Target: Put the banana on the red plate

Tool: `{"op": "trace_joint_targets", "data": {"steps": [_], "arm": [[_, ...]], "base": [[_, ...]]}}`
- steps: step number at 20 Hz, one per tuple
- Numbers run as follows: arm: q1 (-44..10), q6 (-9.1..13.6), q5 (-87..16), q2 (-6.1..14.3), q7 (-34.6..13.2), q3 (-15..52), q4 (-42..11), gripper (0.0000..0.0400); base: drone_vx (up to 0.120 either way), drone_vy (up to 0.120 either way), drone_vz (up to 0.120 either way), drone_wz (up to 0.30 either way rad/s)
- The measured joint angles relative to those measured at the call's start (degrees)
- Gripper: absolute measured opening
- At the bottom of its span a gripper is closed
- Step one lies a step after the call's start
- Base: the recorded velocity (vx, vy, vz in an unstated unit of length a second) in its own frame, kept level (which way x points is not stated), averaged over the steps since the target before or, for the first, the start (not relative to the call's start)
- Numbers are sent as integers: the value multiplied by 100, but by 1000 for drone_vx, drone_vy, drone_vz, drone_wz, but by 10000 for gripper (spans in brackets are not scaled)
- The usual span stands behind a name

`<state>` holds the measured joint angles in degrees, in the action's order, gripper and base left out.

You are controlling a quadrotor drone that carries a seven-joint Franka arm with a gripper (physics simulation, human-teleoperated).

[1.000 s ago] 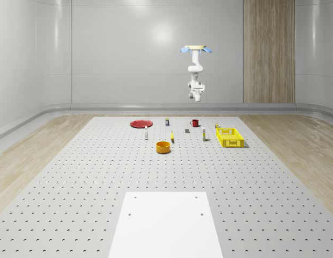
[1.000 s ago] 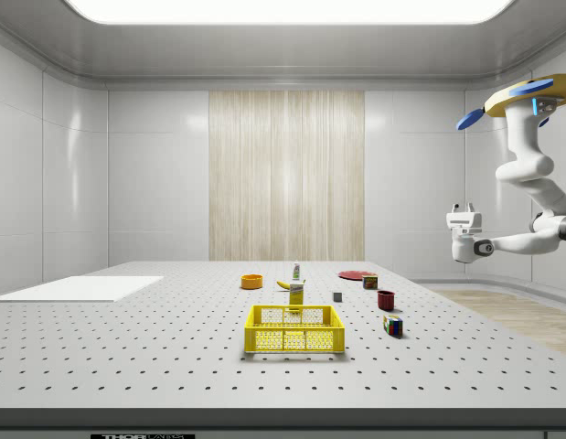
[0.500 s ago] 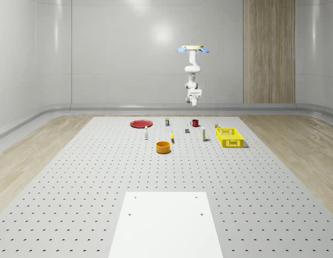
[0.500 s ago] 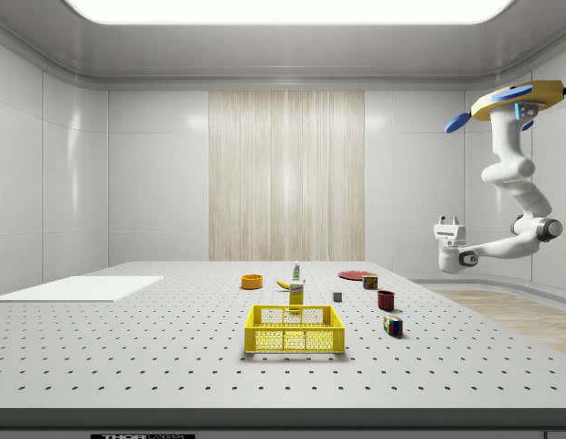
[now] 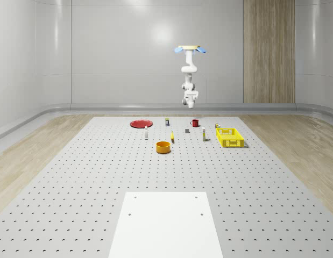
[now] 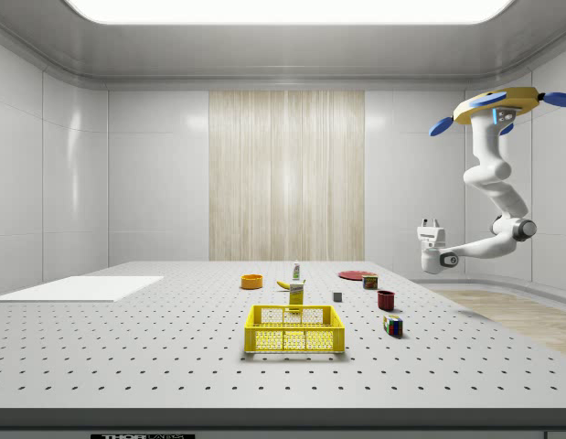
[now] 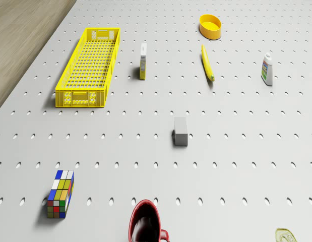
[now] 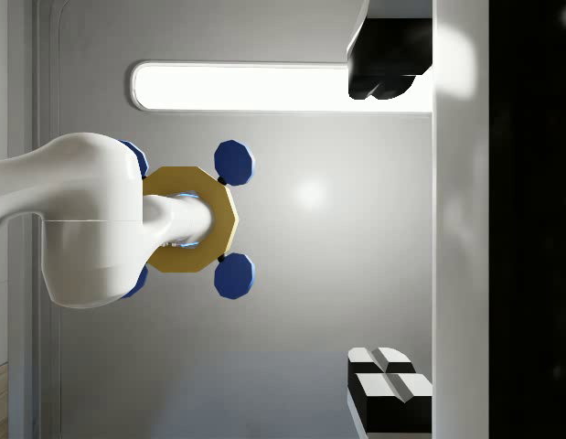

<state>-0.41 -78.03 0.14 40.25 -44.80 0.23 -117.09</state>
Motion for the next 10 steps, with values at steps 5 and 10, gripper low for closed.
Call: {"op": "trace_joint_targets", "data": {"steps": [5,10], "arm": [[-4,-11,0,7,2,3,5,400],[-7,-29,-1,19,3,6,-4,400]], "base": [[120,-120,0,0],[120,-120,0,0]]}}
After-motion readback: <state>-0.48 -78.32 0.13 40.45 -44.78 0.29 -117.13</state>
